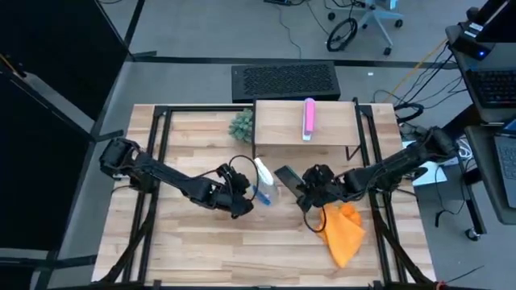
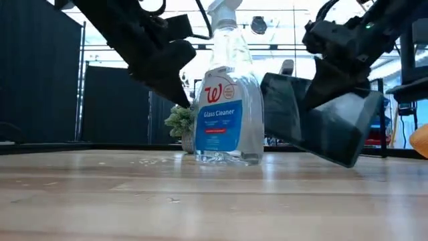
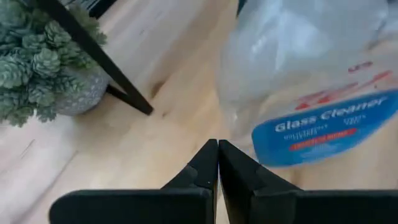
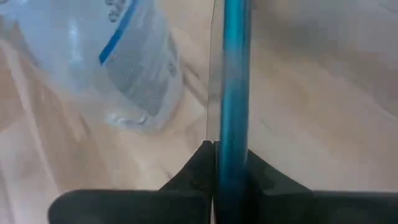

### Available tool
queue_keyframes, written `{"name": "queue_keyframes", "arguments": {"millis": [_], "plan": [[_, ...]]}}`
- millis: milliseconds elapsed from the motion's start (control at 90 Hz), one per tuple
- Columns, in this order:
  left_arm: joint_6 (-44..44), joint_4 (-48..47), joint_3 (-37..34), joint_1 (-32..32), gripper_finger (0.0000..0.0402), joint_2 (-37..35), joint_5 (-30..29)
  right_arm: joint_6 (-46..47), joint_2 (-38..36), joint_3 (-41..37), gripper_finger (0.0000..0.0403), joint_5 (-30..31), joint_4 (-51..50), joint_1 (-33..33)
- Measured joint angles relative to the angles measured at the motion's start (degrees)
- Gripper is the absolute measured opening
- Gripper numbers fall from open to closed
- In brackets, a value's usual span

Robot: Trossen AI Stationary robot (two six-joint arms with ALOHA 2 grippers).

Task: Apply microfiber cloth
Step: Spray the tablet with the bottle cleaner

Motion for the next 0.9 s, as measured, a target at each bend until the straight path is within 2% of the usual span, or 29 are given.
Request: {"name": "queue_keyframes", "arguments": {"millis": [100, 367, 622, 900], "plan": [[0.05, 2.12, 0.00, 0.14, 0.0000, 1.31, 0.79, 1.30, 0.96, 0.00, 0.0009, -2.36, -0.24, 1.55], [0.08, 11.04, 0.00, -1.17, 0.0000, 6.27, 6.50, 7.47, 1.49, -0.11, 0.0009, -1.86, 2.52, 7.53], [-0.20, 10.34, 0.02, -2.23, 0.0000, 6.10, 6.39, 13.75, 1.69, -0.13, 0.0009, -1.64, 3.63, 13.43], [1.77, 7.29, 0.10, -3.76, 0.0000, 4.27, 6.07, 14.45, 0.90, -0.11, 0.0009, -0.64, 1.92, 16.70]]}}
